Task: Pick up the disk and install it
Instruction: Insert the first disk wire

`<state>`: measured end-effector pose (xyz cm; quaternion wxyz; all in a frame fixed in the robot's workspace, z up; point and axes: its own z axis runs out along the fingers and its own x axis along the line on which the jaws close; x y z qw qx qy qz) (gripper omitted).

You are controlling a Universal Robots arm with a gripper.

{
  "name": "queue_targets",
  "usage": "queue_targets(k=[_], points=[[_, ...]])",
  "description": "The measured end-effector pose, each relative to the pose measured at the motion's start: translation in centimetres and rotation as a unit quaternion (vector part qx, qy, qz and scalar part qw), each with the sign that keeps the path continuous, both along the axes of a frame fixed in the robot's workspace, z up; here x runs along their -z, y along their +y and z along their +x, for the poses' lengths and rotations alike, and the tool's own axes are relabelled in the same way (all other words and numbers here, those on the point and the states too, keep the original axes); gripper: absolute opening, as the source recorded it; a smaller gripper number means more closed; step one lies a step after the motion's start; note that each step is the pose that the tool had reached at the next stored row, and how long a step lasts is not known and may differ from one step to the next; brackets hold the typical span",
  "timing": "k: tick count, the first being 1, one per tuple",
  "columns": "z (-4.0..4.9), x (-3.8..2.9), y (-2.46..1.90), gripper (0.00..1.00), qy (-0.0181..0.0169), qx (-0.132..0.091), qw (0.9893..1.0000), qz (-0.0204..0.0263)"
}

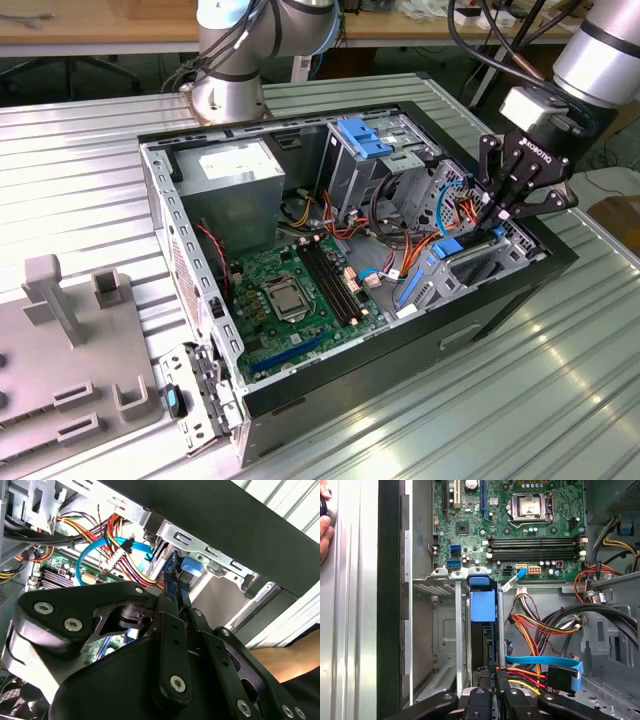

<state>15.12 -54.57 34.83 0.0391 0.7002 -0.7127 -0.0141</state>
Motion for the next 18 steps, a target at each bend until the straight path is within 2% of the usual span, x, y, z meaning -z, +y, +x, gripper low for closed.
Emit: queue_targets(k=[18], points=[[-0.01, 0.25, -0.17, 0.16, 0.0001, 0.003, 1.0, -0.0002]])
